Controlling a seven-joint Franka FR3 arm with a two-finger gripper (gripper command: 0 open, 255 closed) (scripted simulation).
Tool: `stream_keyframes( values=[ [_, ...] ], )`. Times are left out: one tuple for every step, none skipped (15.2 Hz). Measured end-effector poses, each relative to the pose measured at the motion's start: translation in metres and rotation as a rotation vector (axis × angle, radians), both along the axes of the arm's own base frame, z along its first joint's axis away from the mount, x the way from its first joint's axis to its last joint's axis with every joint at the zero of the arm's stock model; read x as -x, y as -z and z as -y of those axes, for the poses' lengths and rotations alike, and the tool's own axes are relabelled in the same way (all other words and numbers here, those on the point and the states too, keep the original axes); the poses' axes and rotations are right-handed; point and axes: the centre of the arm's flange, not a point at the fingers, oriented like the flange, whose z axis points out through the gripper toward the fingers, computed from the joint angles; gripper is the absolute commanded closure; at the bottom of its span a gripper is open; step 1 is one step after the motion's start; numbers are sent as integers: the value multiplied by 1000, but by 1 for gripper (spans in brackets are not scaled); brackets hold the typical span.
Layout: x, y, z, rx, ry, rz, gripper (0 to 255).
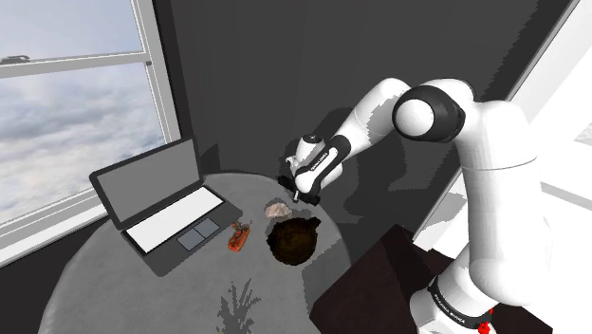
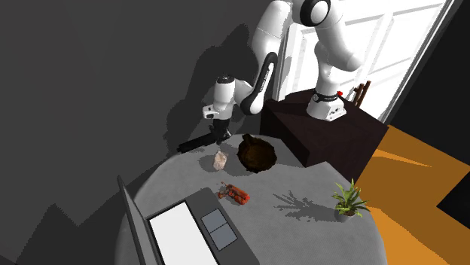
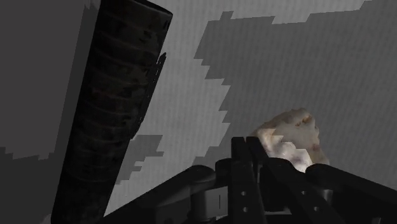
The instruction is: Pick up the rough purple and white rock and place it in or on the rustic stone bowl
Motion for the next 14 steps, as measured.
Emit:
stream_keyframes(
  values=[
    [0, 0, 0, 0, 0, 1, 0],
    [0, 0, 0, 0, 0, 0, 0],
    [0, 1, -7, 8, -24, 4, 0],
    [-3, 0, -17, 20, -63, 9, 0],
    [-4, 1, -29, 34, -108, 15, 0],
    [-3, 2, -43, 48, -157, 22, 0],
    [-3, 3, -58, 64, -208, 29, 0],
    [0, 4, -73, 79, -259, 36, 0],
    [0, 6, -80, 87, -287, 39, 0],
    [-1, 11, -82, 92, -300, 41, 0],
    [-2, 15, -83, 94, -307, 42, 0],
    [-3, 20, -83, 95, -310, 43, 0],
    [-4, 25, -83, 96, -312, 43, 0],
    [-5, 30, -83, 96, -313, 43, 0]
  ],
)
